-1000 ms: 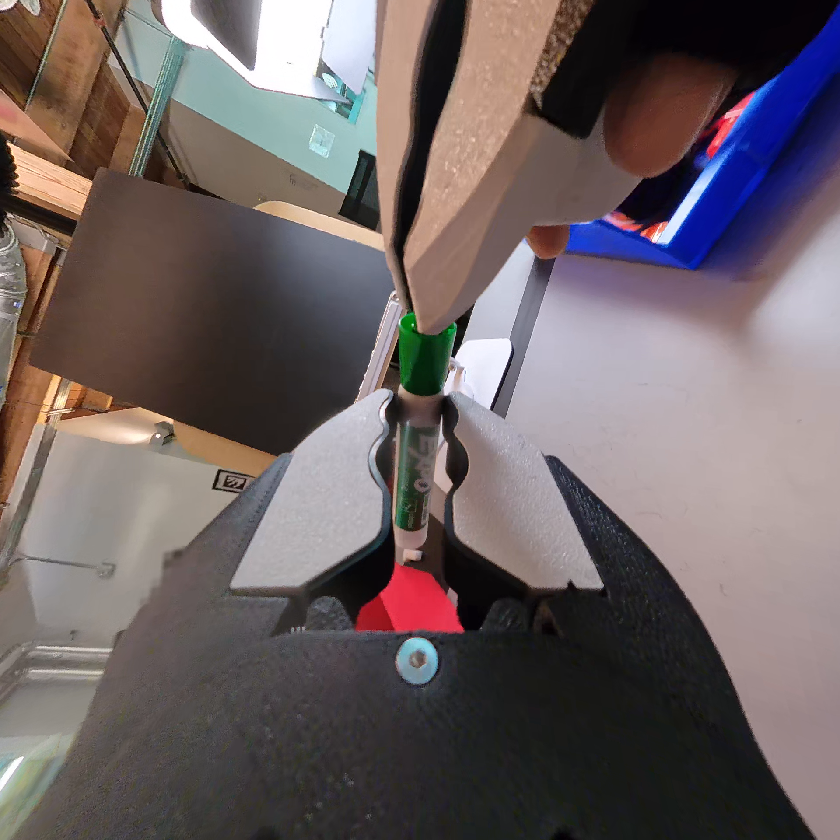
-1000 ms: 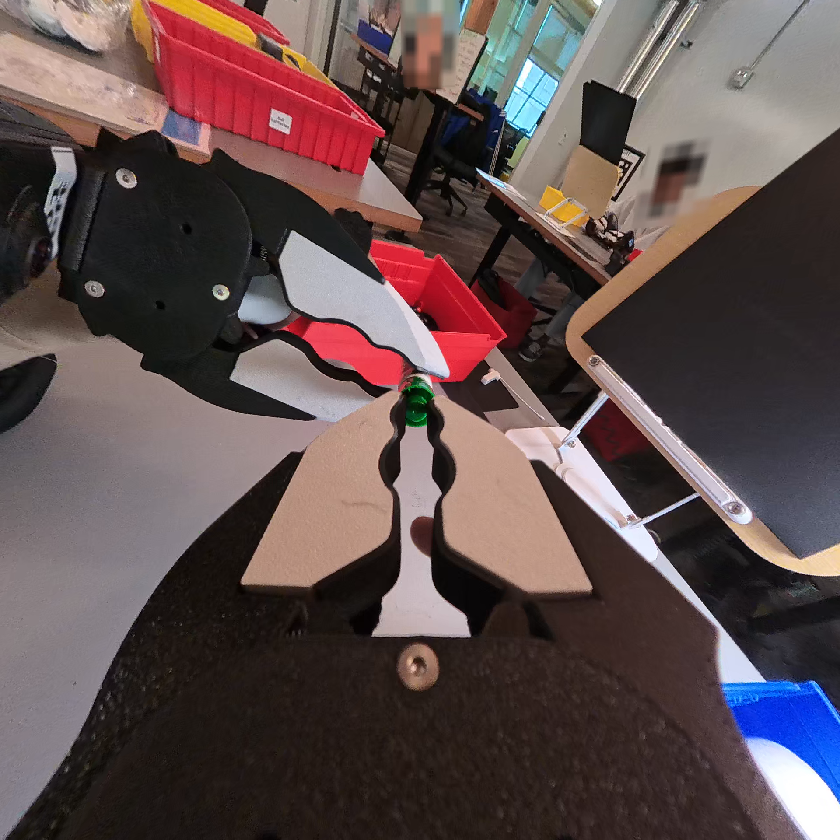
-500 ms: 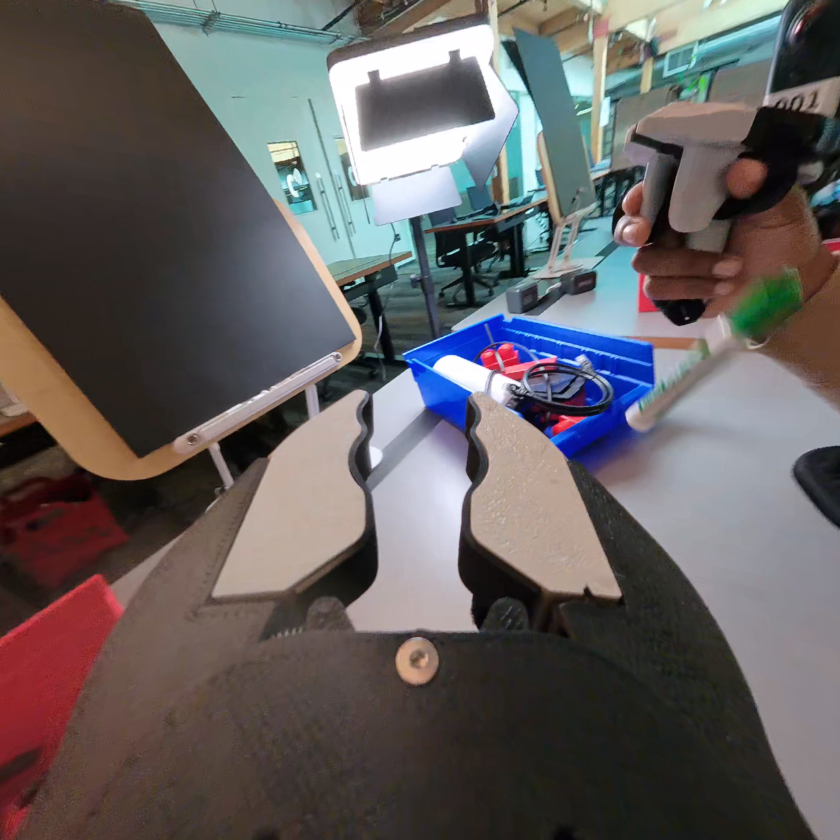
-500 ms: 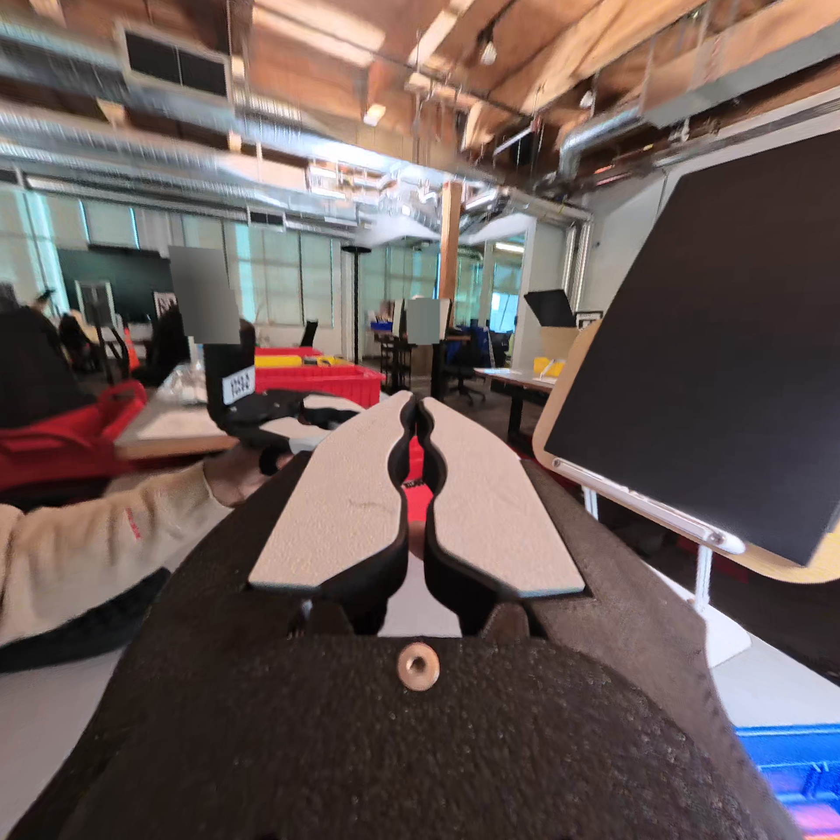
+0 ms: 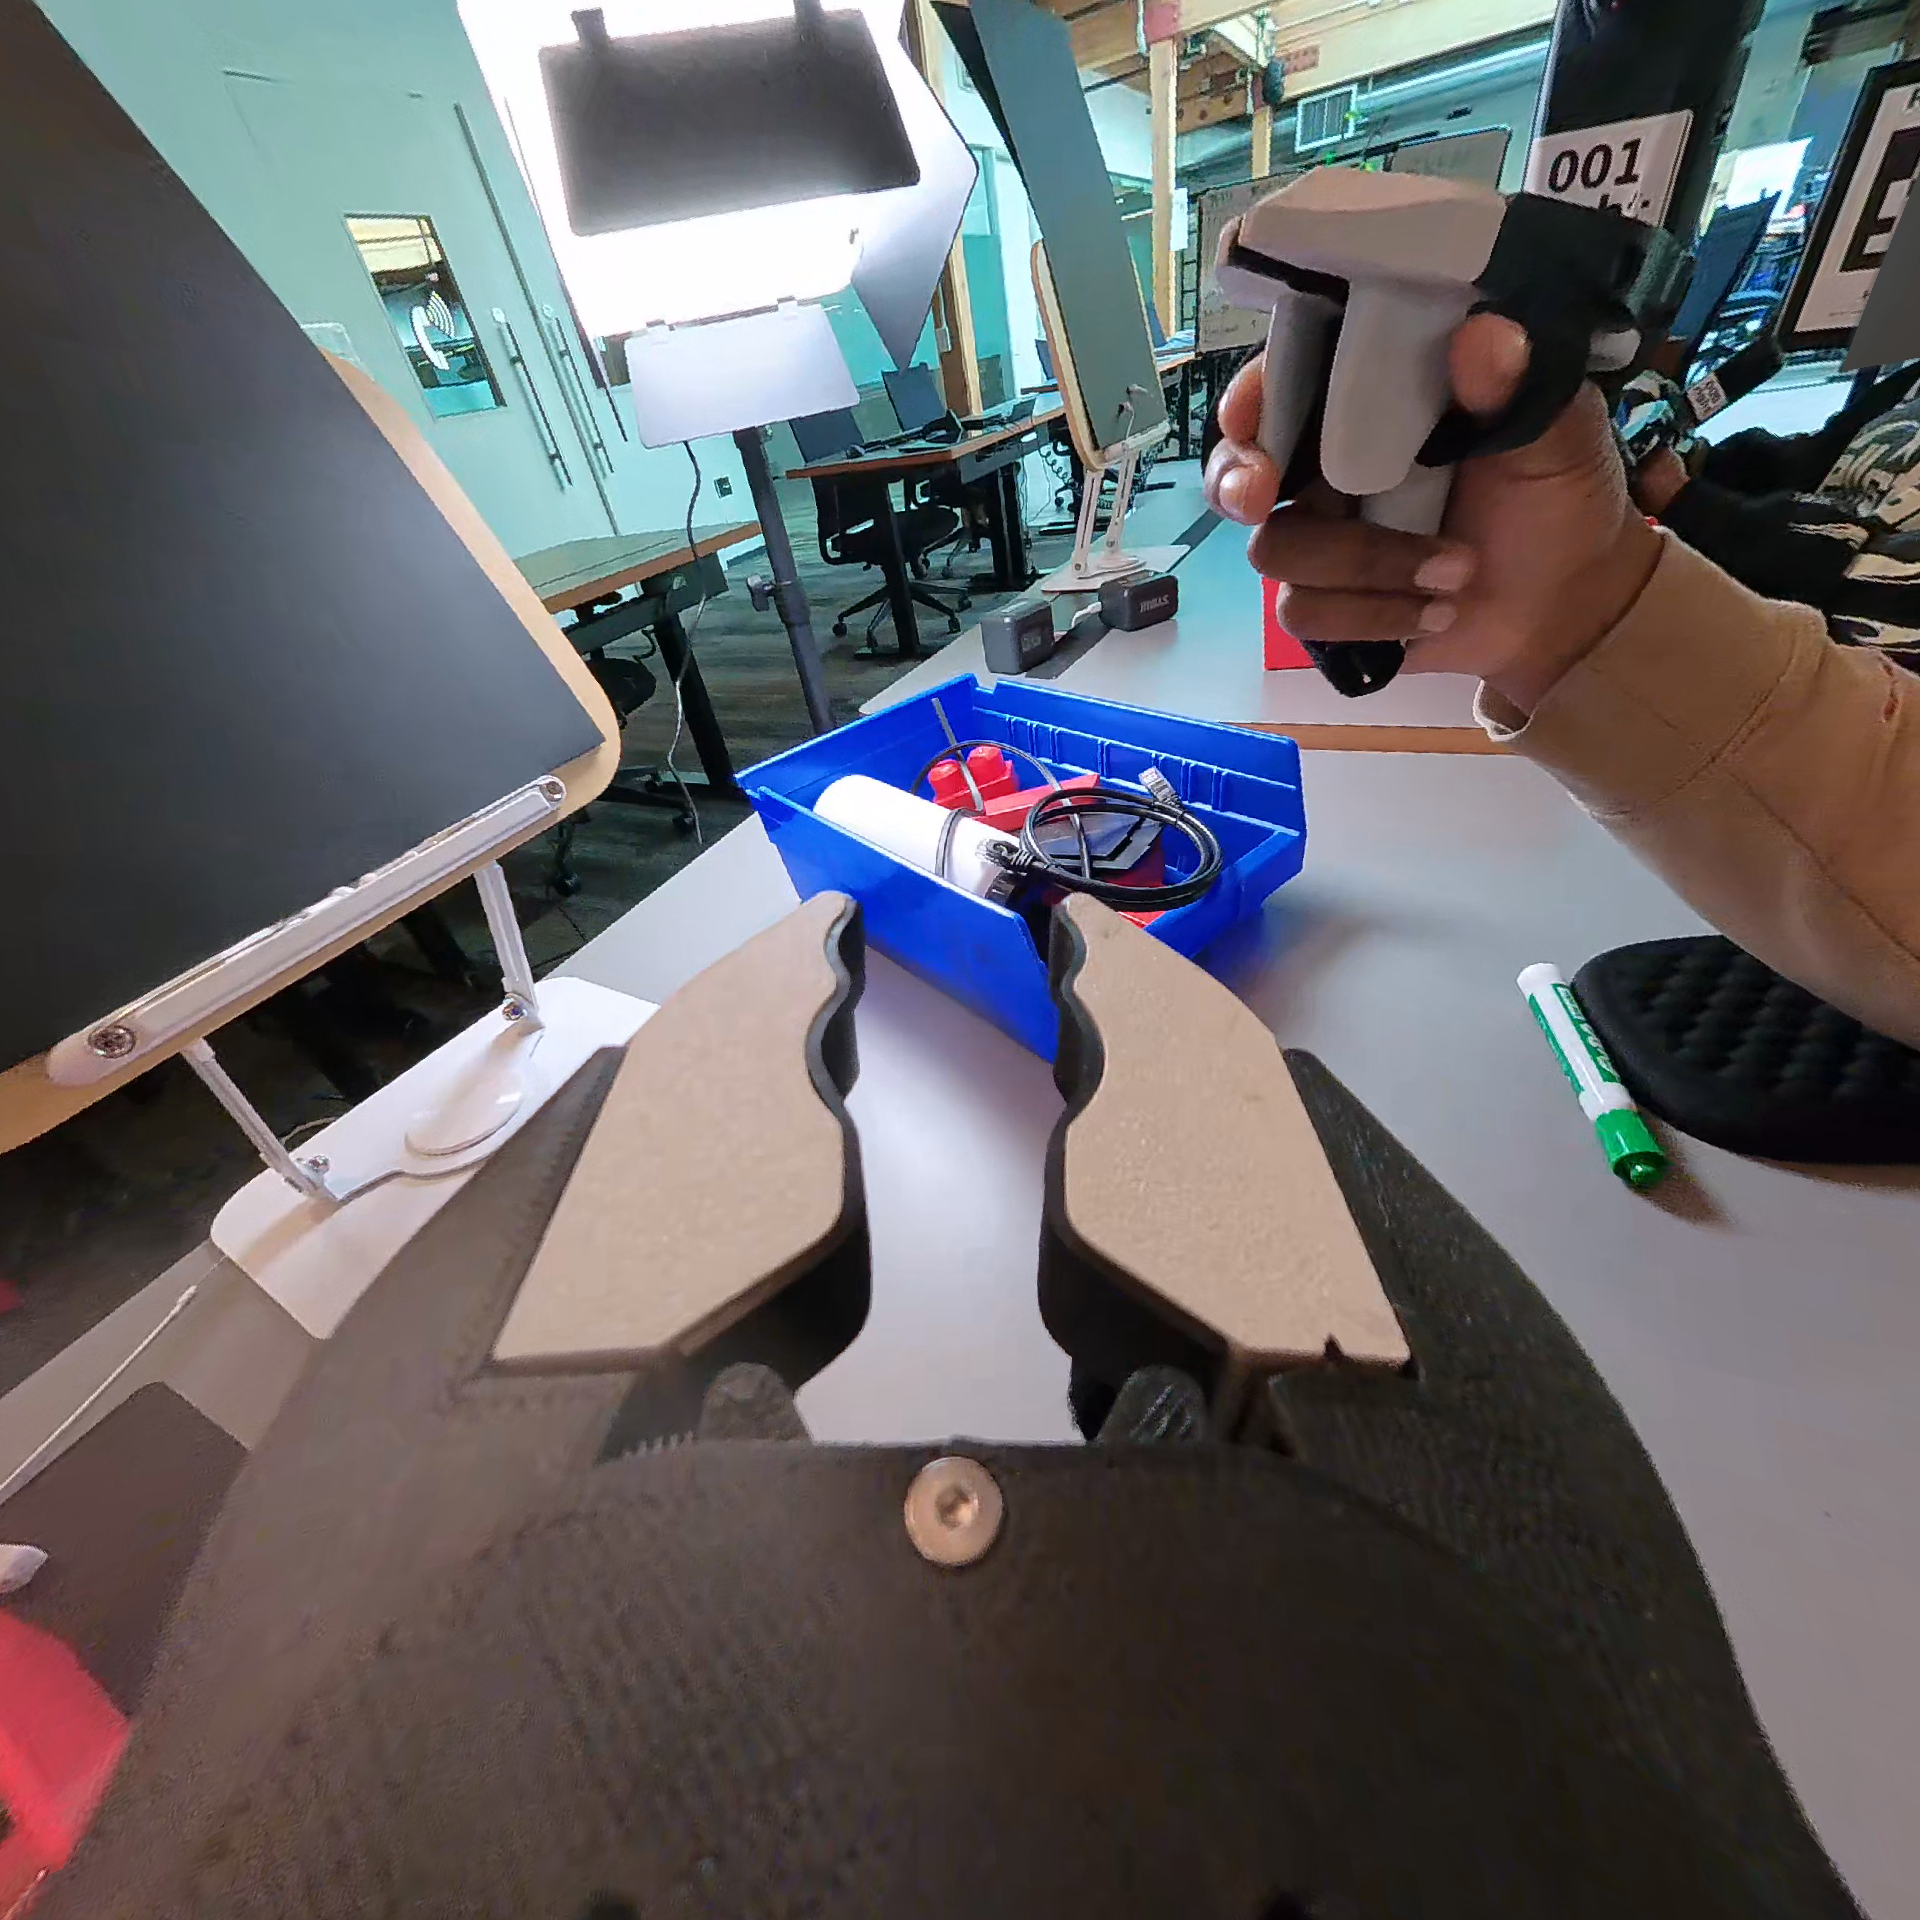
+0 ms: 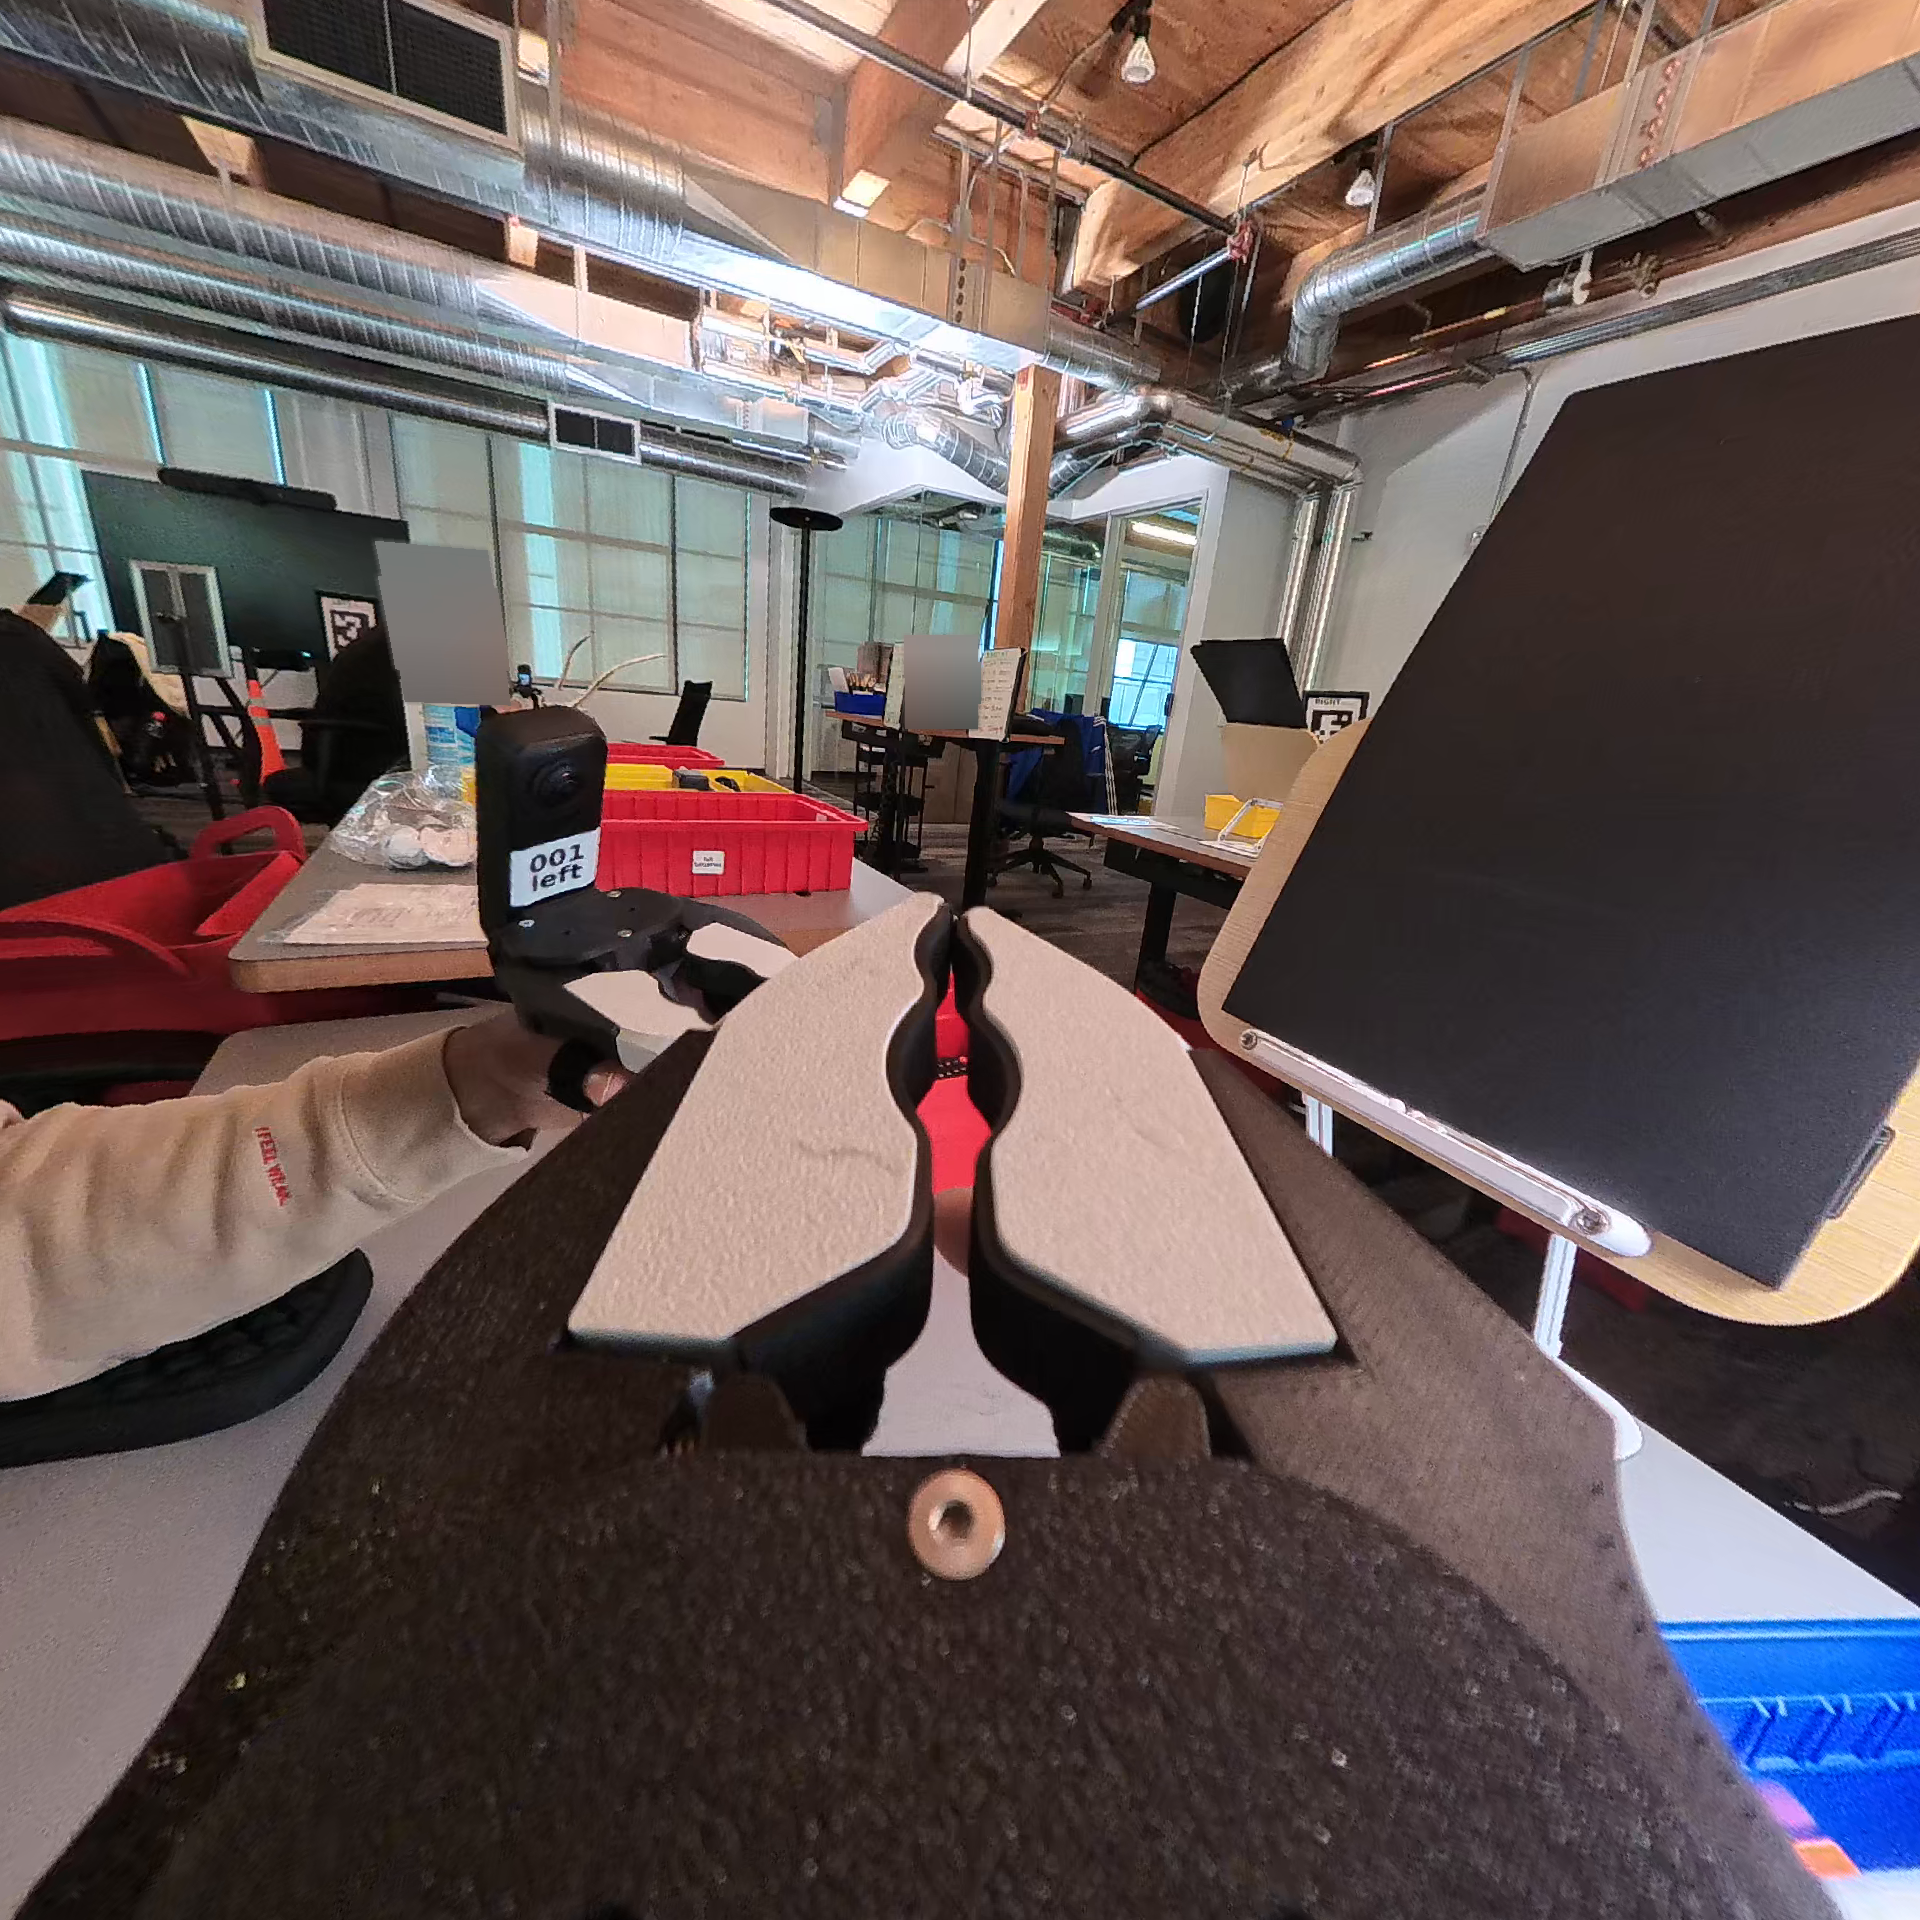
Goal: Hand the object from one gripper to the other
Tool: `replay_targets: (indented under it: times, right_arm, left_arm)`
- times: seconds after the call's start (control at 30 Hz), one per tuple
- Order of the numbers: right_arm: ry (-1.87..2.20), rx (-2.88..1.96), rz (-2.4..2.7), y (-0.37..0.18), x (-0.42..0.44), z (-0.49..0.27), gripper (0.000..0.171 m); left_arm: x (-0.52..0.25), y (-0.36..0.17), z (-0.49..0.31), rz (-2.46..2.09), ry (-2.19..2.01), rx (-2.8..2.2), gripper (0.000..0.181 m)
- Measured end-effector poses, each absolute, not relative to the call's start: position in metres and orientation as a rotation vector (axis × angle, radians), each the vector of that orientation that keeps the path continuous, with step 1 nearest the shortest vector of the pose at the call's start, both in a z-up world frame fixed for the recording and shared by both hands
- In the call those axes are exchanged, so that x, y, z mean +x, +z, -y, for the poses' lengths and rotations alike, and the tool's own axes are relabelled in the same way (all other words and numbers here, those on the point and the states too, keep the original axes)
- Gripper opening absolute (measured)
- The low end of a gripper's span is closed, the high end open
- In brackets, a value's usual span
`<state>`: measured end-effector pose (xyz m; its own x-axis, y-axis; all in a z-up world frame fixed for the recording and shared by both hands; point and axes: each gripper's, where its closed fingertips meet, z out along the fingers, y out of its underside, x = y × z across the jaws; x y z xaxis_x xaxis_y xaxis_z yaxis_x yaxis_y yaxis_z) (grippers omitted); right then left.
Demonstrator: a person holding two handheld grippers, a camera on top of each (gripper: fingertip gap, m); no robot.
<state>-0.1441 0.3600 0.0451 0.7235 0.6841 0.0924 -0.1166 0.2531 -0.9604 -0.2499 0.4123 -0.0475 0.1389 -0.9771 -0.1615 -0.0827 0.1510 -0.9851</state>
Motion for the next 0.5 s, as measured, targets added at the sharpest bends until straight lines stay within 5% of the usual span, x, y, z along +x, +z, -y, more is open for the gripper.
replay_targets:
  times: [0.3, 0.5]
  right_arm:
    - [0.441, -1.372, 0.792, 0.019, -0.162, -0.355, 0.0]
    - [0.199, -1.974, 1.368, -0.124, -0.153, -0.315, 0.027]
  left_arm:
    - [-0.254, -0.046, -0.418, -1.218, -0.938, -1.231, 0.033]
    - [-0.257, -0.051, -0.427, -1.226, -0.876, -1.27, 0.033]
